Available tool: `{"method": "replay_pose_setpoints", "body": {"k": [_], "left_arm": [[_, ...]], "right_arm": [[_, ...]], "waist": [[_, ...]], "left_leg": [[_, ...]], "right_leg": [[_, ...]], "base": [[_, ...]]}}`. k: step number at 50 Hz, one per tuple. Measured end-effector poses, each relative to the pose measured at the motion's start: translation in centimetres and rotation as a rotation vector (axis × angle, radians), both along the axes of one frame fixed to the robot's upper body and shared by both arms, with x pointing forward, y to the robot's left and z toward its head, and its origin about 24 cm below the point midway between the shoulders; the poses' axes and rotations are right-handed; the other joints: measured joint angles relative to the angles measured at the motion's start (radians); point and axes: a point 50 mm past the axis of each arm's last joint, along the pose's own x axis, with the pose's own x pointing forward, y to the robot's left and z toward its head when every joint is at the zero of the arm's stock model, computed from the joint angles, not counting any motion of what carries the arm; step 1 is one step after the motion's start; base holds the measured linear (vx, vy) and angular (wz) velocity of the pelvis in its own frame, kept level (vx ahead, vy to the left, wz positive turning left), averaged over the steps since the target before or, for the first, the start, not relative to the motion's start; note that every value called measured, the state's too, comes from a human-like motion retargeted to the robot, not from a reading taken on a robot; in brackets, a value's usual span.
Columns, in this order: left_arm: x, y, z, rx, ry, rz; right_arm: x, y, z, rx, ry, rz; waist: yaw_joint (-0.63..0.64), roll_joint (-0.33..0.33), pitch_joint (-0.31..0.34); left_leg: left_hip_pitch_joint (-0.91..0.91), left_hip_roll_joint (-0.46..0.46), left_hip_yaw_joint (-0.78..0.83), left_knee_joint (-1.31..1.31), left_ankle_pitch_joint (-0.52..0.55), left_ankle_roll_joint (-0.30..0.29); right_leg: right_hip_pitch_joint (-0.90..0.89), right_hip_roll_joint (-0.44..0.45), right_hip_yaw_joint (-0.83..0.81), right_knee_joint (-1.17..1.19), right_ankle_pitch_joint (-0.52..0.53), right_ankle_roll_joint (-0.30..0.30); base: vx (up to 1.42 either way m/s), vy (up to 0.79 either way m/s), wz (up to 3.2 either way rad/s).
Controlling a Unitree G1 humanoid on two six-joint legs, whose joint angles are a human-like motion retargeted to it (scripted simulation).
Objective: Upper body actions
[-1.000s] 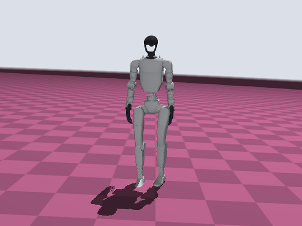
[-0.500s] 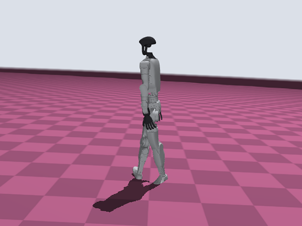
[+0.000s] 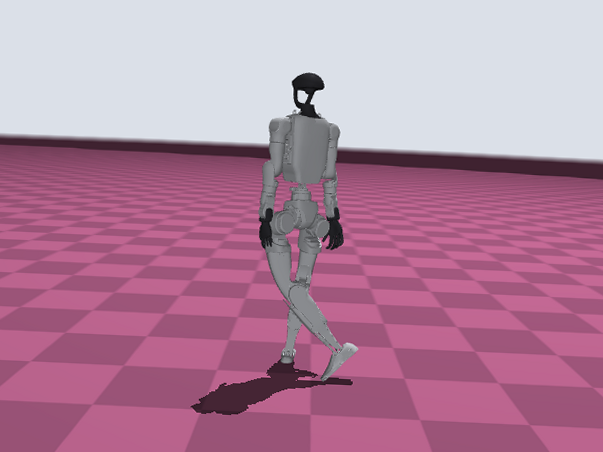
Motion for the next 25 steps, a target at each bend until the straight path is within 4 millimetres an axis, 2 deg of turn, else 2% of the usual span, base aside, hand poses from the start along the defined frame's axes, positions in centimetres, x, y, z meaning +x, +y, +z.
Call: {"method": "replay_pose_setpoints", "body": {"k": [4,10,14,17,19,23,25], "left_arm": [[-0.2,0.6,0.1,0.020,0.013,0.002],[-0.7,0.3,0.1,0.016,0.022,0.089],[-1.2,-0.2,0.0,0.010,0.043,0.112],[-1.7,-0.5,0.0,0.009,0.062,0.101],[-2.0,-0.6,0.1,0.009,0.071,0.085],[-2.4,-0.8,0.1,0.012,0.084,0.068],[-2.5,-0.9,0.1,0.009,0.087,0.066]], "right_arm": [[3.7,0.5,-0.4,0.034,-0.110,0.119],[9.8,1.0,-0.1,0.051,-0.314,0.280],[12.2,1.3,0.3,0.058,-0.396,0.321],[12.7,1.4,0.4,0.062,-0.415,0.316],[12.2,1.2,0.3,0.058,-0.403,0.303],[9.9,0.7,0.0,0.042,-0.319,0.279],[8.4,0.3,-0.2,0.028,-0.258,0.266]], "waist": [[0.046,-0.038,0.050],[0.069,-0.051,0.088],[0.075,-0.036,0.113],[0.076,-0.021,0.127],[0.078,-0.006,0.131],[0.082,0.034,0.135],[0.094,0.063,0.143]], "left_leg": [[-0.176,-0.001,-0.288,0.242,-0.039,-0.065],[-0.337,0.057,-0.367,0.323,-0.144,-0.010],[-0.431,0.034,-0.479,0.271,-0.203,-0.028],[-0.459,0.010,-0.539,0.173,-0.256,-0.039],[-0.459,0.001,-0.558,0.092,-0.280,-0.048],[-0.409,-0.013,-0.564,-0.095,-0.278,-0.079],[-0.367,-0.026,-0.581,-0.202,-0.206,-0.087]], "right_leg": [[0.026,0.001,0.095,-0.026,0.026,-0.016],[0.028,0.003,0.185,-0.042,0.060,-0.031],[0.036,0.019,0.244,-0.042,0.078,-0.035],[0.049,0.031,0.281,-0.043,0.089,-0.034],[0.057,0.046,0.303,-0.043,0.095,-0.034],[0.081,0.094,0.354,-0.041,0.099,-0.030],[0.101,0.133,0.397,-0.042,0.100,-0.027]], "base": [[0.16,-0.08,-1.35],[0.09,-0.01,-1.13],[0.08,0.05,-1.06],[0.12,0.08,-0.96],[0.14,0.09,-0.92],[0.17,0.09,-1.01],[0.19,0.05,-1.08]]}}
